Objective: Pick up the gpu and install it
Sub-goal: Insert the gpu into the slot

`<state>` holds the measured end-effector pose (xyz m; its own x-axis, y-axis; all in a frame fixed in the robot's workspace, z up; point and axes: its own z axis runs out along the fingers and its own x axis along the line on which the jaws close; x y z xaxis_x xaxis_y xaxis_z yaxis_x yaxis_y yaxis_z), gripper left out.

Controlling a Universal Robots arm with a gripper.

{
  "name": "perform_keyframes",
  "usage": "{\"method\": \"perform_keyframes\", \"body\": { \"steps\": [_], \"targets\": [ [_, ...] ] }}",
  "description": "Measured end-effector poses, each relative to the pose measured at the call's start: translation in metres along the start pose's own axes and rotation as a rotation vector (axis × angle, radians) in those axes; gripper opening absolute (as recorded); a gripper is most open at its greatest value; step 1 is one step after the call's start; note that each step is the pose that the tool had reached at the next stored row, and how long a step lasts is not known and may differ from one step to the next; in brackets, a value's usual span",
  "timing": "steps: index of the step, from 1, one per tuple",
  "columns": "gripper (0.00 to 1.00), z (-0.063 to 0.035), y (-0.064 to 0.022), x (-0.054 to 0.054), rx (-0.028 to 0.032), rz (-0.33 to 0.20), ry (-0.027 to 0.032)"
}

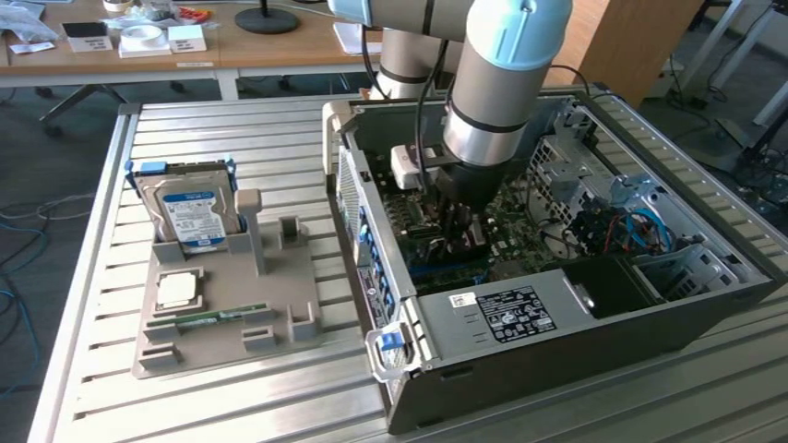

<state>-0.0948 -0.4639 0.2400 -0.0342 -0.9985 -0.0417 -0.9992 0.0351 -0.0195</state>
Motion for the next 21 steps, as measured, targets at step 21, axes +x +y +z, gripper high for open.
{"method": "perform_keyframes", "body": {
  "steps": [21],
  "targets": [
    [0.4,-0.0003,-0.0001,0.0001,0.0004,0.0,0.0013]
  ]
}}
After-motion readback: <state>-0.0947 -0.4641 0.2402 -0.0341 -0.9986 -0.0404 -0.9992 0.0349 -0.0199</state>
